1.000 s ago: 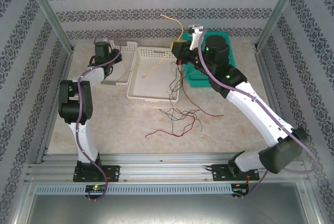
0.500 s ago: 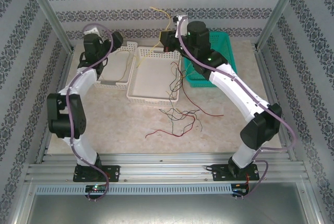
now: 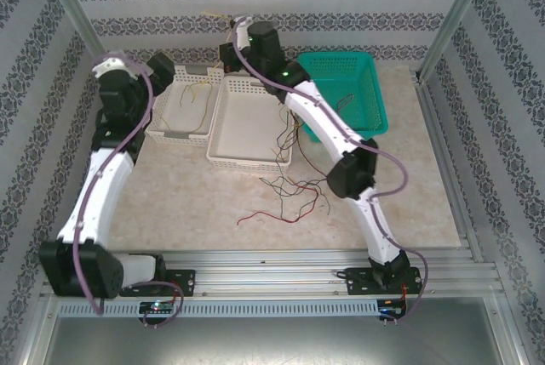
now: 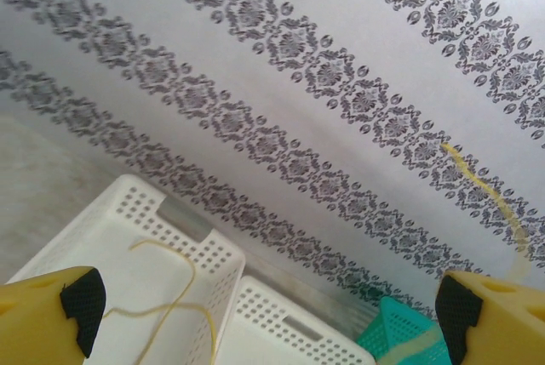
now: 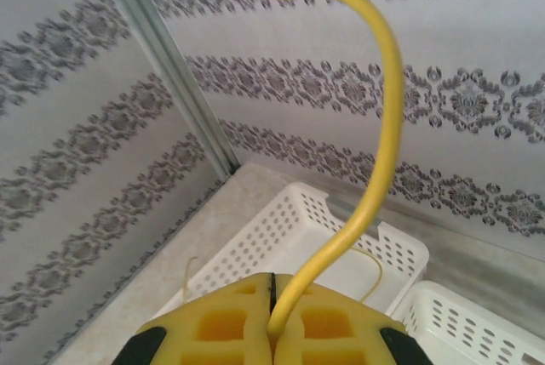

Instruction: Untangle the cables

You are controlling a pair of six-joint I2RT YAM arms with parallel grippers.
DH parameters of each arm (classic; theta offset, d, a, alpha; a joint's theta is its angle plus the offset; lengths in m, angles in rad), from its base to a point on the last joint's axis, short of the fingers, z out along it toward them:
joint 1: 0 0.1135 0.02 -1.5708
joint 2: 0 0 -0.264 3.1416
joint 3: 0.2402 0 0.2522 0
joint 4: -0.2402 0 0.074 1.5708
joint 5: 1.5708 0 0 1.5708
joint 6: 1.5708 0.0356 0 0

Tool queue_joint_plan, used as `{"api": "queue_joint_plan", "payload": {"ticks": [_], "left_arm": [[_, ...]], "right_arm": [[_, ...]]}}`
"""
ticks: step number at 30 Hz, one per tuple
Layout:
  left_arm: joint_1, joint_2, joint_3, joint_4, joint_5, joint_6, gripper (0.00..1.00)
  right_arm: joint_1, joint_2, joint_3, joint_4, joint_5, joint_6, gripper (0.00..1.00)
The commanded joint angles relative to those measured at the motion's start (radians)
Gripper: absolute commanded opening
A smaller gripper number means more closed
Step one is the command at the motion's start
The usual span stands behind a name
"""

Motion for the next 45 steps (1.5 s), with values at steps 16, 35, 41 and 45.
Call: {"api": "queue_joint_plan", "payload": {"ticks": [16, 35, 41, 45], "left_arm": [[-0.002, -0.394, -0.329, -0.236, -0.070, -0.025, 1.00], [-0.002, -0.378, -0.337, -0.221, -0.051, -0.019, 1.00], [-0.002, -0.371, -0.334, -0.223, -0.055, -0.014, 1.00], [-0.002, -0.368, -0.333, -0.226, -0.056, -0.011, 1.00]], "right_arm": [[0.130, 0.290, 0.117, -0.098, 0.128, -0.149, 0.00], [0.134, 0.311, 0.123, -0.221, 0.074, -0.135, 0.38], [0.129, 0.220, 0.115, -0.241, 0.093, -0.154, 0.53], [0.129, 0.137, 0.095, -0.250, 0.114, -0.173, 0.63]]}}
